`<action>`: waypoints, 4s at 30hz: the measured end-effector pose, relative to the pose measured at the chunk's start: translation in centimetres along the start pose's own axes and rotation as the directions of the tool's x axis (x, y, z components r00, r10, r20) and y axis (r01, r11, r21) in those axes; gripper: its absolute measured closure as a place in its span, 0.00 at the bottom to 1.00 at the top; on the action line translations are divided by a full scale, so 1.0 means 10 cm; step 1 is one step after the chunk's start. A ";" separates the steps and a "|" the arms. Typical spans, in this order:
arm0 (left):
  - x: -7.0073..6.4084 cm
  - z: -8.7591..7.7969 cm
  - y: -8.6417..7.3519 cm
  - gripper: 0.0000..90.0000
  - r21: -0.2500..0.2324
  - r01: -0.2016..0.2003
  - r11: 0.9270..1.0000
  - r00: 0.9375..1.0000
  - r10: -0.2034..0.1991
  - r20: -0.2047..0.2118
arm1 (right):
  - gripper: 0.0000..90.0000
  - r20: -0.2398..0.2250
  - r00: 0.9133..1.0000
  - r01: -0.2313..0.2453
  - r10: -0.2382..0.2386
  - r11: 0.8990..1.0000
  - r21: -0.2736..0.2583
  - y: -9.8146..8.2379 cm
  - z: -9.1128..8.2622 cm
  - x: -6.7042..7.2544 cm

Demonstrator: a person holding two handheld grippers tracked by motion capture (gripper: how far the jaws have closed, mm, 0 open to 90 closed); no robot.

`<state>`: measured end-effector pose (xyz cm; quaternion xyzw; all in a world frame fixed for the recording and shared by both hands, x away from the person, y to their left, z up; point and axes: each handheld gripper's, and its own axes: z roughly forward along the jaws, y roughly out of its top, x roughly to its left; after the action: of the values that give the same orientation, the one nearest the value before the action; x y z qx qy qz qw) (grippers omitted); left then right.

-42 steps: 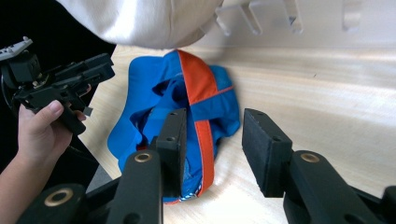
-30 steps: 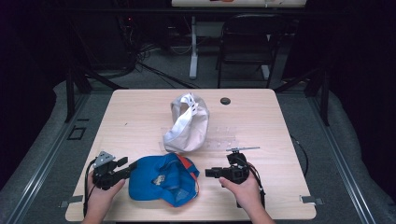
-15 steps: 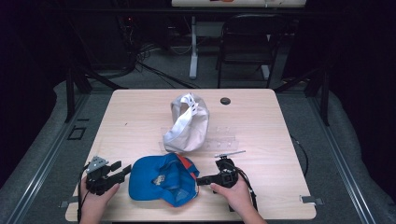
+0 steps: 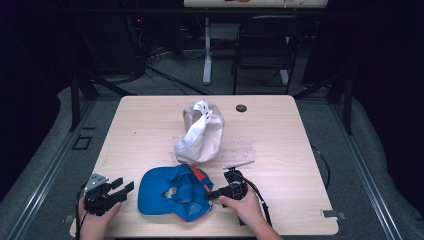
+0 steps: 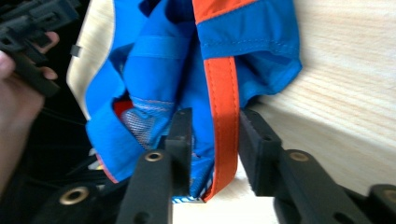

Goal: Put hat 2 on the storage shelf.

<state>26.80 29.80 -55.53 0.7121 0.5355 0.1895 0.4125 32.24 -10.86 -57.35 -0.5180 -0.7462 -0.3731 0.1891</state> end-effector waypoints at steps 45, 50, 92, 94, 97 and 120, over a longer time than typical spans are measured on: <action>0.02 0.28 0.20 0.55 -0.008 -0.025 1.000 0.999 0.025 0.037 | 0.87 0.080 0.986 -0.144 0.146 0.989 -0.025 0.02 -1.23 0.09; 0.00 0.31 0.22 0.54 -0.006 -0.032 0.999 0.998 0.032 0.046 | 0.87 0.127 0.981 -0.143 0.145 0.989 -0.026 0.06 -1.43 0.12; -0.03 0.29 0.24 0.54 0.008 -0.085 0.996 0.996 0.085 -0.003 | 0.87 -0.348 0.894 -0.362 0.284 0.913 -0.186 0.54 -2.47 0.47; -0.03 0.30 0.24 0.54 -0.003 -0.076 0.997 0.997 0.076 -0.006 | 0.87 -0.352 0.888 -0.383 0.297 0.900 -0.208 0.57 -2.55 0.48; -0.01 0.30 0.24 0.54 0.000 -0.068 0.998 0.998 0.068 -0.008 | 0.87 -0.353 0.886 -0.393 0.302 0.892 -0.222 0.62 -2.61 0.49; -0.01 0.40 0.24 0.54 0.010 -0.053 0.999 0.999 0.053 0.006 | 0.87 -0.327 0.901 -0.394 0.286 0.856 -0.336 1.34 -2.71 0.48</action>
<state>31.04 27.95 -55.94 0.7286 0.5165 0.1956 0.4051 39.77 -25.76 -31.67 -0.6151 -0.5193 -0.5414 0.2426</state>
